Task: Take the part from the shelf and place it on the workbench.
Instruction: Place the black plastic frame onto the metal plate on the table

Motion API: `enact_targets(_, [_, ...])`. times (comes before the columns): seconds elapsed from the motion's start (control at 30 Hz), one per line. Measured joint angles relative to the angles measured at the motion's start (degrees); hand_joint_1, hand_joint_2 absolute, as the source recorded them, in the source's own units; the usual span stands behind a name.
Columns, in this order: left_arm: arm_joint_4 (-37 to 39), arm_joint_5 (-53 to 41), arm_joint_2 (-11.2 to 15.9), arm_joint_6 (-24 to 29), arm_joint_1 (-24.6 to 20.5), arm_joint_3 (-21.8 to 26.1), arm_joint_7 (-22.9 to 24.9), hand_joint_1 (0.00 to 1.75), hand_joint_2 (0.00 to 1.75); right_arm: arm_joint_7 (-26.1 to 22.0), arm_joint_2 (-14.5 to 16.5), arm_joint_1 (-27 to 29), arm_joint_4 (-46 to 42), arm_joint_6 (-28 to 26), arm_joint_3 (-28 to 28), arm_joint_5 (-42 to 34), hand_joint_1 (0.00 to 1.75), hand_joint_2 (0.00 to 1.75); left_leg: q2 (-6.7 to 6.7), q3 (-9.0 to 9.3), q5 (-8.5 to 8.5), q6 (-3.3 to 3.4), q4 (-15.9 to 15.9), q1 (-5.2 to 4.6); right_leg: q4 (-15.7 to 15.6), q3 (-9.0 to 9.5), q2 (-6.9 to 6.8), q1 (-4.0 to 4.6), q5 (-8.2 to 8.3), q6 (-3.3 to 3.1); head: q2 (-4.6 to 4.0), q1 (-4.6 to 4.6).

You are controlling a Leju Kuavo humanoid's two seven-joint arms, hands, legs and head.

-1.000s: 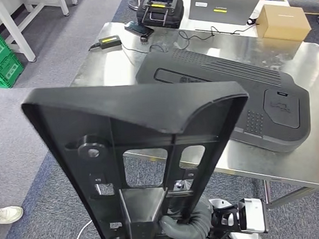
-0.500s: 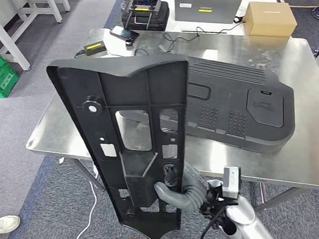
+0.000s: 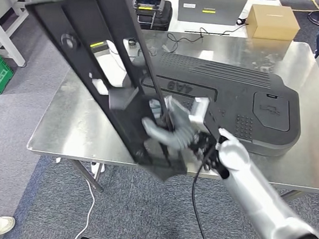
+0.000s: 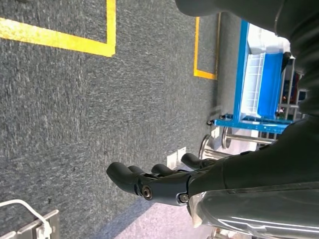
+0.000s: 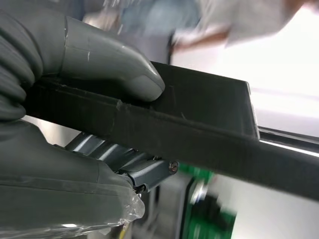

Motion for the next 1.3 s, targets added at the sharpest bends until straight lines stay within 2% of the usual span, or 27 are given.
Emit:
enact_targets(0.07, [0.0, -0.37, 0.01, -0.08, -0.11, 0.0, -0.07, 0.0, 1.75, 1.07, 0.69, -4.36, 2.55, -3.95, -0.68, 1.93, 1.75, 1.75, -0.16, 0.35, -0.22, -0.32, -0.07, 0.11, -7.95, 3.26, -0.03, 0.01, 4.65, -0.23, 0.0, 0.0])
enact_targets(0.1, [0.0, -0.57, 0.01, -0.14, -0.18, 0.0, -0.09, 0.0, 1.75, 1.55, 0.98, -6.51, 3.81, -6.12, -1.24, 2.88, 1.75, 1.75, -0.26, 0.42, -0.27, -0.57, -0.13, 0.13, -11.28, 4.6, -0.01, 0.17, 6.17, -0.48, 0.0, -0.01])
enact_targets(0.13, [0.0, -0.78, 0.01, -0.21, -0.22, 0.0, -0.11, 0.0, 1.75, 1.93, 1.16, -8.48, 4.95, -8.34, -1.86, 3.99, 1.75, 1.75, -0.32, 0.41, -0.27, -0.85, -0.22, 0.14, -13.24, 5.37, 0.0, 0.36, 6.79, -0.75, 0.0, -0.03])
enact_targets(0.2, [0.01, -1.11, 0.01, -0.44, -0.2, 0.0, -0.16, 0.0, 1.75, 2.78, 1.37, -11.71, 6.86, -13.86, -3.31, 7.96, 1.75, 1.75, -0.38, 0.32, -0.17, -1.5, -0.45, 0.14, -14.06, 5.57, 0.05, 0.7, 6.45, -1.45, 0.0, -0.04])
enact_targets(0.23, [0.01, -1.32, 0.03, -0.54, -0.19, 0.0, -0.2, 0.0, 1.75, 3.24, 1.48, -13.0, 7.52, -16.9, -4.06, 10.81, 1.75, 1.75, -0.36, 0.29, -0.32, -1.83, -0.53, 0.17, -14.49, 5.75, 0.02, 0.55, 6.31, -1.81, 0.01, -0.06])
enact_targets(0.3, [0.01, -1.77, 0.09, -0.69, -0.26, 0.0, -0.37, 0.0, 1.75, 4.31, 1.79, -15.21, 8.58, -23.37, -5.4, 17.51, 1.75, 1.75, -0.33, -0.47, -1.68, -2.21, 1.13, 0.1, -15.53, 6.22, 0.01, 0.31, 6.32, -2.47, 0.01, -0.16])
enact_targets(0.33, [0.01, -1.97, 0.12, -0.72, -0.3, 0.0, -0.56, 0.0, 1.75, 4.83, 1.97, -16.03, 9.08, -26.39, -5.83, 20.86, 1.75, 1.75, -0.32, -1.66, -3.13, -2.23, 3.71, 0.04, -15.9, 6.45, 0.0, 0.22, 6.38, -2.72, 0.01, -0.23])
enact_targets(0.4, [0.02, -2.34, 0.14, -0.81, -0.3, 0.01, -0.94, 0.0, 1.75, 5.68, 2.16, -16.95, 10.19, -31.42, -6.38, 26.88, 1.75, 1.75, -0.32, -5.38, -6.27, -2.18, 11.4, -0.18, -15.99, 6.69, 0.06, 0.48, 6.26, -3.07, 0.0, -0.32])
enact_targets(0.43, [0.02, -2.6, 0.14, -0.89, -0.27, 0.01, -1.13, 0.0, 1.75, 6.02, 2.21, -17.05, 10.78, -33.24, -6.58, 29.44, 1.75, 1.75, -0.32, -7.05, -7.0, -2.18, 14.48, -0.24, -15.98, 6.84, 0.12, 0.61, 6.15, -3.2, 0.0, -0.31])
enact_targets(0.47, [0.02, -2.84, 0.14, -0.97, -0.24, 0.01, -1.25, 0.0, 1.75, 6.39, 2.26, -17.07, 11.35, -34.78, -6.79, 31.68, 1.75, 1.75, -0.32, -7.88, -6.59, -2.14, 15.59, -0.29, -15.97, 7.03, 0.21, 0.73, 6.02, -3.27, 0.0, -0.31])
enact_targets(0.5, [0.02, -3.02, 0.15, -1.05, -0.22, 0.0, -1.34, 0.0, 1.75, 6.71, 2.33, -17.1, 11.84, -36.07, -6.96, 33.47, 1.75, 1.75, -0.32, -7.68, -5.07, -2.05, 14.45, -0.33, -15.93, 7.27, 0.34, 0.81, 5.86, -3.26, 0.0, -0.31])
enact_targets(0.57, [0.02, -3.15, 0.16, -1.09, -0.24, 0.0, -1.46, 0.0, 1.75, 7.03, 2.54, -17.39, 12.56, -37.82, -7.35, 35.56, 1.75, 1.75, -0.33, -5.05, -0.44, -1.69, 7.44, -0.39, -15.67, 7.7, 0.59, 0.87, 5.34, -3.04, 0.0, -0.3])
enact_targets(0.6, [0.02, -3.22, 0.17, -1.09, -0.27, 0.0, -1.5, 0.0, 1.75, 7.04, 2.63, -17.64, 12.82, -38.46, -7.52, 36.19, 1.75, 1.75, -0.35, -3.77, 1.18, -1.5, 4.26, -0.46, -15.37, 7.7, 0.69, 1.02, 5.05, -2.81, 0.0, -0.29])
enact_targets(0.63, [0.02, -3.38, 0.16, -1.1, -0.33, -0.01, -1.54, 0.0, 1.75, 7.13, 2.73, -17.87, 13.08, -39.16, -7.68, 37.01, 1.75, 1.75, -0.4, -2.87, 1.84, -1.28, 2.02, -0.53, -15.07, 7.5, 0.77, 1.11, 4.83, -2.6, 0.0, -0.29])
enact_targets(0.73, [0.04, -4.05, 0.07, -1.19, -0.35, -0.02, -1.71, 0.0, 1.75, 8.08, 2.89, -18.18, 14.03, -43.26, -8.02, 42.17, 1.75, 1.75, -0.56, -2.47, 1.28, -0.74, 0.55, -0.58, -14.49, 6.86, 0.84, 1.22, 4.53, -1.98, 0.0, -0.19])
enact_targets(0.8, [0.06, -4.51, -0.02, -1.22, -0.27, -0.01, -1.86, 0.0, 1.75, 9.16, 2.9, -18.24, 14.82, -47.66, -8.15, 47.6, 1.75, 1.75, -0.59, -2.36, 1.26, -0.33, 0.47, -0.33, -12.63, 6.26, 0.68, 1.16, 3.37, -1.34, 0.0, -0.03])
enact_targets(0.83, [0.07, -4.68, -0.09, -1.23, -0.32, 0.0, -1.93, 0.0, 1.75, 9.62, 2.88, -18.28, 15.19, -49.59, -8.21, 49.91, 1.75, 1.75, -0.59, -2.25, 1.23, -0.12, 0.42, -0.2, -10.18, 5.21, 0.59, 1.04, 2.07, -0.93, 0.0, 0.04])
enact_targets(0.9, [0.07, -5.09, -0.15, -1.26, -0.43, -0.01, -2.08, 0.0, 1.75, 11.29, 2.83, -18.3, 16.05, -52.95, -8.19, 54.36, 1.75, 1.75, -0.59, -2.12, 1.06, 0.15, 0.43, -0.18, -3.24, 1.72, 0.44, 0.65, -0.9, -0.26, 0.01, 0.13])
enact_targets(0.93, [0.07, -5.33, -0.2, -1.32, -0.47, -0.03, -2.14, 0.0, 1.75, 12.85, 2.79, -18.3, 16.7, -54.78, -7.93, 57.66, 1.75, 1.75, -0.59, -2.04, 0.96, 0.21, 0.43, -0.18, -0.1, -0.11, 0.39, 0.48, -1.87, -0.06, 0.01, 0.11])
enact_targets(0.97, [0.07, -5.66, -0.22, -1.43, -0.5, -0.05, -2.19, 0.0, 1.75, 14.8, 2.68, -18.27, 17.57, -56.85, -7.45, 62.62, 1.75, 1.75, -0.59, -1.91, 0.85, 0.25, 0.44, -0.17, 1.48, -1.26, 0.32, 0.36, -1.87, 0.03, 0.0, 0.12])
enact_targets(1.0, [0.07, -5.98, -0.24, -1.57, -0.53, -0.07, -2.21, 0.0, 1.75, 16.66, 2.49, -18.21, 18.54, -58.73, -6.91, 68.76, 1.75, 1.75, -0.61, -1.69, 0.7, 0.24, 0.45, -0.18, 1.1, -1.49, 0.26, 0.29, -0.82, 0.0, 0.0, 0.13])
enact_targets(1.03, [0.07, -6.25, -0.26, -1.7, -0.57, -0.08, -2.22, 0.0, 1.75, 18.0, 2.31, -18.12, 19.38, -60.01, -6.41, 74.66, 1.75, 1.75, -0.63, -1.39, 0.51, 0.19, 0.45, -0.18, -1.35, -0.7, 0.2, 0.27, 1.14, -0.13, 0.0, 0.14])
enact_targets(1.07, [0.07, -6.47, -0.29, -1.81, -0.64, -0.09, -2.23, 0.0, 1.75, 18.83, 2.13, -18.02, 20.08, -60.78, -5.96, 80.09, 1.75, 1.75, -0.64, -1.0, 0.27, 0.07, 0.44, -0.19, -5.43, 0.87, 0.16, 0.31, 3.62, -0.36, 0.0, 0.14])
enact_targets(1.13, [0.07, -6.79, -0.42, -1.92, -0.89, -0.11, -2.27, 0.0, 1.75, 19.43, 1.92, -17.9, 21.08, -61.35, -5.38, 85.85, 1.75, 1.75, -0.66, -0.46, -0.06, -0.28, 0.21, -0.2, -12.0, 3.74, 0.13, 0.61, 6.64, -0.89, 0.0, 0.09])
enact_targets(1.17, [0.07, -6.96, -0.49, -2.06, -1.09, -0.13, -2.31, 0.0, 1.75, 19.69, 1.86, -17.88, 21.76, -61.53, -5.12, 87.69, 1.75, 1.75, -0.67, -0.33, -0.13, -0.5, 0.08, -0.21, -13.68, 4.52, 0.13, 0.81, 7.08, -1.18, 0.0, 0.07])
enact_targets(1.23, [0.07, -7.35, -0.65, -2.5, -1.42, -0.2, -2.42, 0.0, 1.75, 20.59, 1.8, -17.71, 23.65, -61.75, -4.71, 91.48, 1.75, 1.75, -0.7, -0.29, -0.07, -1.05, -0.23, -0.26, -14.33, 4.85, 0.12, 1.09, 6.79, -1.76, 0.0, 0.1])
enact_targets(1.3, [0.07, -7.94, -0.75, -3.06, -1.58, -0.29, -2.58, 0.0, 1.75, 22.12, 1.78, -17.3, 25.89, -61.78, -3.97, 97.14, 1.75, 1.75, -0.63, -0.56, -0.7, -1.54, 0.15, -0.3, -15.19, 5.15, 0.07, 0.78, 6.77, -2.36, 0.0, 0.1])
